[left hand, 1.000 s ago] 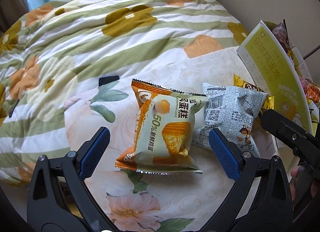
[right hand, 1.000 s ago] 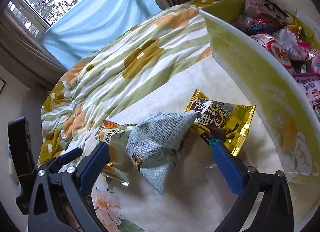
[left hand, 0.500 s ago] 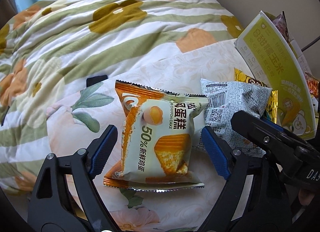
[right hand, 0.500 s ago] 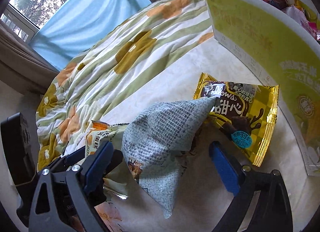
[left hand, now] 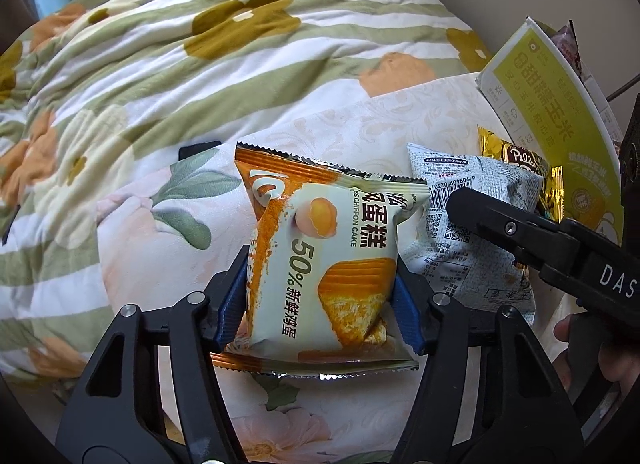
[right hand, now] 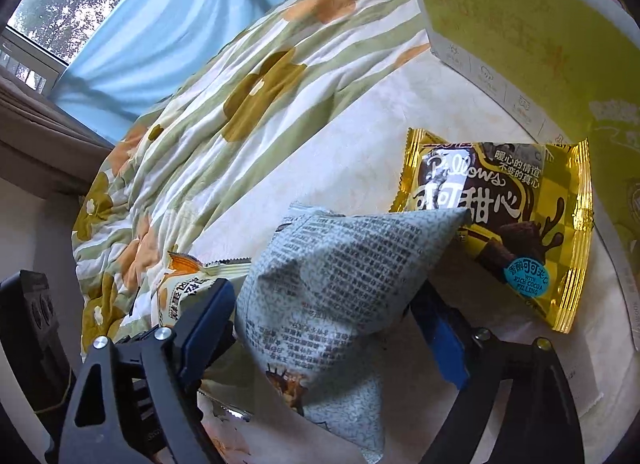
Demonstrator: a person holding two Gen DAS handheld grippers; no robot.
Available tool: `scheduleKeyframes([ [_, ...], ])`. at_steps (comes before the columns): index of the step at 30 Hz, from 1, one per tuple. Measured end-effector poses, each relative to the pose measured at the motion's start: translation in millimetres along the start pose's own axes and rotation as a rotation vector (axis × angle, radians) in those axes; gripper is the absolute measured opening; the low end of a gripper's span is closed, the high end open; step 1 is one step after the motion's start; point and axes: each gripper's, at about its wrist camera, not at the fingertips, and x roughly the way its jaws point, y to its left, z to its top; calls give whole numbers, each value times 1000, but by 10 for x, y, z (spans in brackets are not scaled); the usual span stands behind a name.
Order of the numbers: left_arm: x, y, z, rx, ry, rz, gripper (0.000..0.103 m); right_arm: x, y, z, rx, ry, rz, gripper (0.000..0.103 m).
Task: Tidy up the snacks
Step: 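Grasp the orange-white cake bag with the left tool while the right tool grasps the grey newsprint bag, then carry both bags to the box and release the cake bag from the left tool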
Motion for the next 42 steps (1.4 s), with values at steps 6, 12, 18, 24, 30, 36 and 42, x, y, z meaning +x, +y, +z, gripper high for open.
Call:
scheduleKeyframes([
  [6, -96, 137, -117, -38, -6, 11, 59, 12, 40, -20, -20, 0, 4, 81],
  [12, -173, 234, -234, -88, -20, 14, 58, 30, 103, -52, -79, 13, -3, 69],
  [18, -324, 231, -302, -121, -51, 18, 58, -19, 198, -111, -168, 26, 0, 54],
  [24, -638, 161, -352, -157, -95, 33, 58, -240, 289, -161, -247, -8, 13, 53],
  [30, -1157, -101, -361, -157, -171, 73, 58, -667, 373, -164, -343, -65, 45, 53],
  [36, -1558, -570, -287, -152, -229, 95, 58, -1259, 296, -81, -435, -144, 82, 53],
  [42, -1802, -1297, -177, -183, -295, 59, 58, -1810, -118, 131, -507, -157, 116, 53],
])
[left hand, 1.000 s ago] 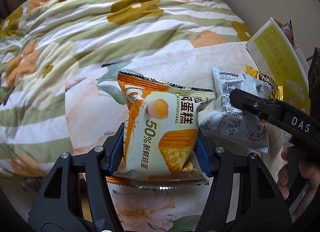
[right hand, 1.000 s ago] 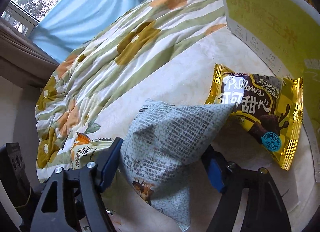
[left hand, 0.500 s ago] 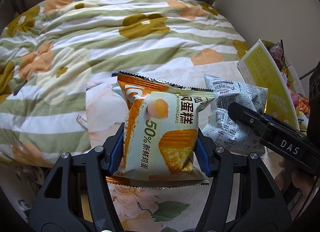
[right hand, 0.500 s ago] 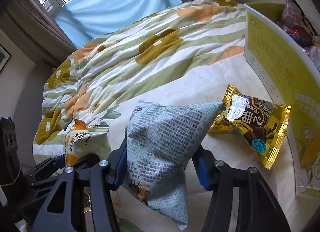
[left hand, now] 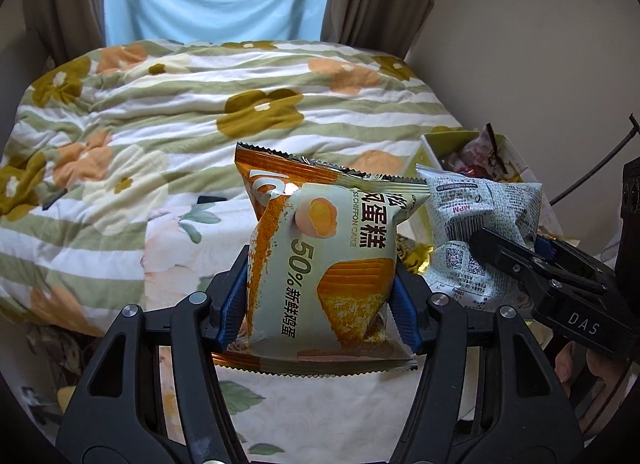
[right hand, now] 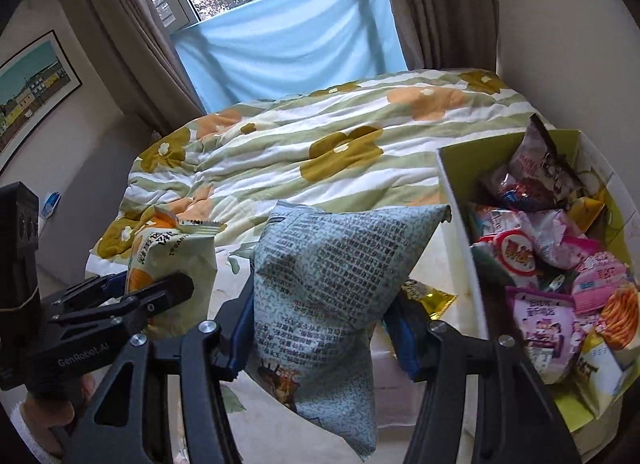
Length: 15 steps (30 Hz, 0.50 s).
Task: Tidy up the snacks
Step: 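Carry both bags to the box and release the cake bag from the left tool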
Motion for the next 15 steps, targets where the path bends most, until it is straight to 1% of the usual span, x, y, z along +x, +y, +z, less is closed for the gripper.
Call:
scheduleKeyframes([
  [3, -6, -431, 17, -12, -11, -20, 58, -279, -339, 37, -15, -9, 11, 53],
  [8, 101, -1218, 44, -13, -30, -37, 58, -692, -1038, 138, -17, -42, -1, 53],
  [12, 309, -1799, 31, -16, -21, -51, 58, -915, -1563, 214, -14, -56, -12, 53],
  [15, 496, -2163, -34, -21, -3, -41, 58, -1012, -1886, 245, -11, -49, -16, 53],
])
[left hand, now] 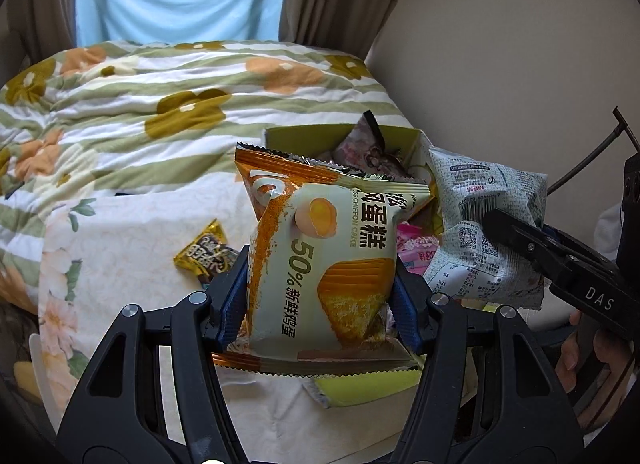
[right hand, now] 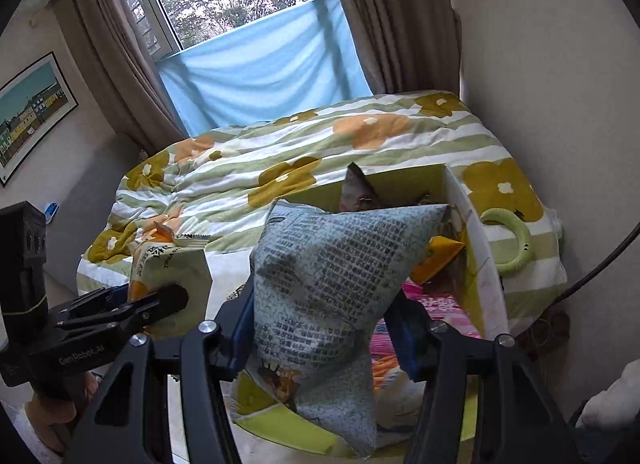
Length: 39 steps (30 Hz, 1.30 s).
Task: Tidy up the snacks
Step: 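Carry both bags to the box and release the cake bag from the left tool, then lower the grey newsprint bag into the box and open the right tool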
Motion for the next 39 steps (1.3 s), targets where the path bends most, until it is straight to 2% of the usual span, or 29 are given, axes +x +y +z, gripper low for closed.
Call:
scheduleKeyframes([
  [7, 447, -431, -314, -17, 101, 26, 58, -55, -473, 2, 14, 30, 13, 53],
  [8, 476, -461, -351, -22, 108, 32, 62, -59, -515, -2, 20, 32, 18, 53],
  [10, 493, -457, -411, -24, 117, 50, 80, -70, -584, -11, 31, 32, 25, 53],
  [11, 476, -438, -423, -21, 113, 60, 97, -59, -611, -4, 36, 33, 30, 53],
  [12, 437, -445, -439, -15, 100, 72, 103, -56, -633, -3, 40, 32, 34, 53],
  [17, 273, -333, -385, 13, 69, 114, 103, -73, -654, 23, 34, 24, 36, 53],
  [22, 163, -182, -334, -28, 47, 106, 103, -154, -595, 70, 11, -1, 41, 53],
  [26, 63, -102, -301, -31, 25, 139, 103, -124, -528, 197, -22, -4, 65, 53],
  [32, -39, 34, -299, -53, 16, 190, 103, 217, -407, 393, -52, 62, 116, 53],
  [39, -28, 144, -308, -73, 35, 209, 103, 706, -292, 480, -50, 162, 144, 55],
])
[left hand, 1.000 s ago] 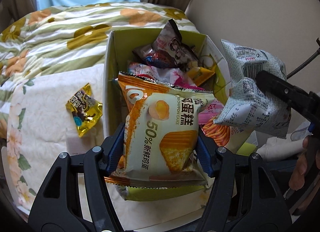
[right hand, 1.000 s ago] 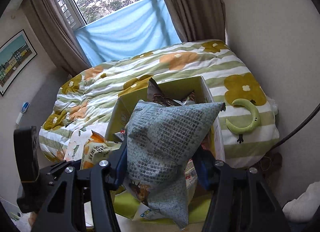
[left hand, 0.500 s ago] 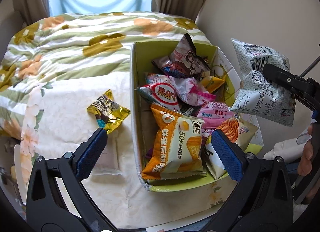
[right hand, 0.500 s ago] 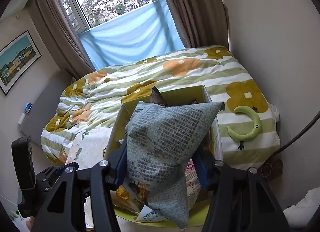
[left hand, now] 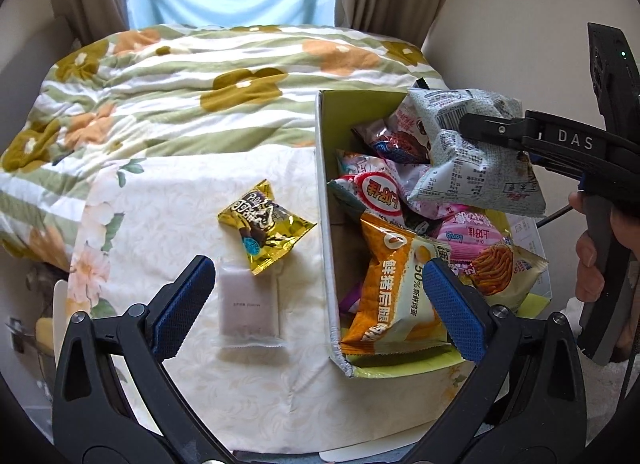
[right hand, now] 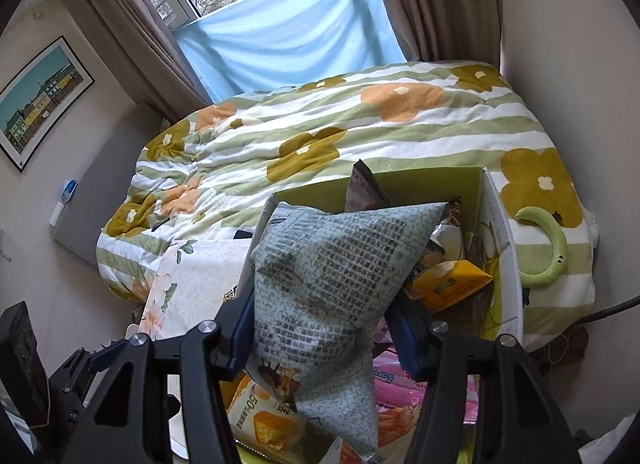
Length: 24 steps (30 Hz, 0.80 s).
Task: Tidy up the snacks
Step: 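Lower the grey newsprint bag into the box and open the right tool, then withdraw both tools from the box toward the gold bag and white packet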
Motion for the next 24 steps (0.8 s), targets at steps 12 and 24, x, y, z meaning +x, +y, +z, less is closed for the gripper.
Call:
scheduleKeyframes([
  [12, 142, 13, -1, 9, 30, 1, 103, 133, 8, -152, 10, 0, 13, 102],
  [24, -160, -9, 59, 26, -34, -3, 103, -267, 181, -181, -52, -53, -19, 102],
])
